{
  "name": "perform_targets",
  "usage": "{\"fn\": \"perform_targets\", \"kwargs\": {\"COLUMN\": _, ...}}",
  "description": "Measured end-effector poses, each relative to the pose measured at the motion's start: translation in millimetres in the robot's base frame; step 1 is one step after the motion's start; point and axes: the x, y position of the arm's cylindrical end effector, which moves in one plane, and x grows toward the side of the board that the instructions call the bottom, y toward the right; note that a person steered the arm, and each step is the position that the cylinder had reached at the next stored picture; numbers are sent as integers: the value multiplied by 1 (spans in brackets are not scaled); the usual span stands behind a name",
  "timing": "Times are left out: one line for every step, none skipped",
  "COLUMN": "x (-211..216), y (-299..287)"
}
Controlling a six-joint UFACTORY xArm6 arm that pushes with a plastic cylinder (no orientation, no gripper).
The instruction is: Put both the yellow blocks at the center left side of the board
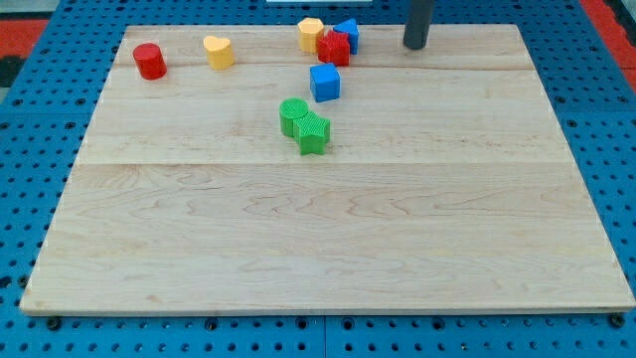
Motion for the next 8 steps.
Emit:
{"fn": "perform_targets", "kwargs": {"x": -10, "y": -15}}
{"fn": "perform_targets", "kwargs": {"x": -8, "y": -74}}
{"fn": "perform_targets", "kwargs": {"x": -3, "y": -149}}
{"fn": "perform_targets", "kwargs": {"x": 25, "y": -200}}
{"fn": "perform_targets", "kwargs": {"x": 14, "y": -202}}
{"fn": "perform_targets", "kwargs": {"x": -8, "y": -178}}
{"fn": "perform_targets", "kwargs": {"x": -9, "y": -192}}
{"fn": "perform_targets", "kwargs": {"x": -9, "y": -239}}
